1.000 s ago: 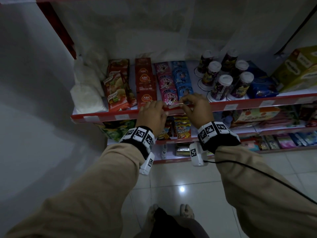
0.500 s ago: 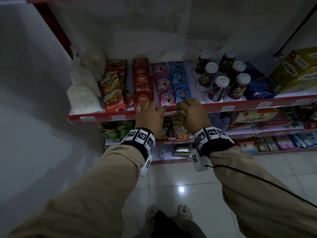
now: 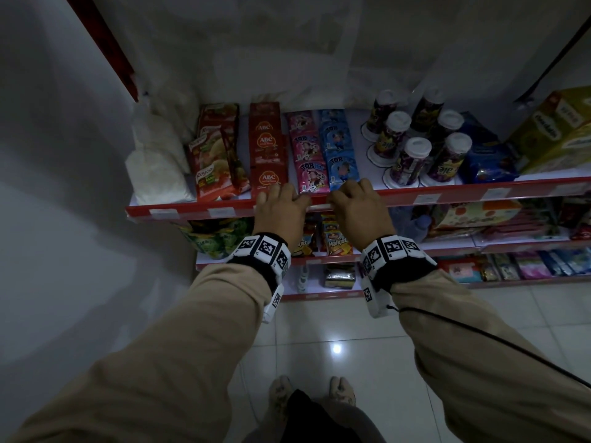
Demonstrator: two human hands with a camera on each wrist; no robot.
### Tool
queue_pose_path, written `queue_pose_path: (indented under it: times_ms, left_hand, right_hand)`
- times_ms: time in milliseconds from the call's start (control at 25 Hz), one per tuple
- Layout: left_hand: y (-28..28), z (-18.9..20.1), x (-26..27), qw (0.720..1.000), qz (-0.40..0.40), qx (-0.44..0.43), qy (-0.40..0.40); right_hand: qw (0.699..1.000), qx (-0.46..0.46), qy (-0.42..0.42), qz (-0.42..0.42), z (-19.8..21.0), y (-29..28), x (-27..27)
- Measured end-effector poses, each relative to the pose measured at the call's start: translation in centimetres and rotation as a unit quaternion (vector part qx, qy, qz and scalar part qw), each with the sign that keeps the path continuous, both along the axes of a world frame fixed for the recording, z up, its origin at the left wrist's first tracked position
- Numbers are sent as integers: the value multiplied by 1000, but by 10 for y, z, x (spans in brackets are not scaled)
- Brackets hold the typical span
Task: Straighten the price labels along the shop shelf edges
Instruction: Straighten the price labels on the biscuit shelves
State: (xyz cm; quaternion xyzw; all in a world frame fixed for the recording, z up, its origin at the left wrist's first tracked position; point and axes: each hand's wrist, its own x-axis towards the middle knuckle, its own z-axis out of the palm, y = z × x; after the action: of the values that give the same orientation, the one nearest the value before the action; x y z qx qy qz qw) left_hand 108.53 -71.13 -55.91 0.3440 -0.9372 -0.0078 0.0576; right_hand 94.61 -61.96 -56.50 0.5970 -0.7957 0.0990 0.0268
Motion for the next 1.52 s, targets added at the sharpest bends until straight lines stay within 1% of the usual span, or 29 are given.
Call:
queue_pose_path:
  times_ms: [320,560,760,1000,1280,1400,1520]
  left_hand:
    - [3,1,2,1000,9,13,8]
    - [8,-1,3,1000,19,12,15]
    - [12,1,6,999,37,28,22]
    - [14,3,19,1000,25,17,-4]
    - [-10,3,56,999,17,-25,-13]
    - [-20,3,73,999,-7,-35,-21]
    - [-29,2,81,998,-39,-34,-26]
  right_hand:
    - [1000,-14,2,3,1,2,3]
    - [998,56,-1,12,6,4,-4]
    - [998,51,-26,23,12,8,-6]
    - [998,31,-49,8,17,6,-1]
    - [998,39,-51,1,13,-16,30]
    - [998,16,-58,7,11,-26,51]
    - [997,-27,-63,20,7,-32,72]
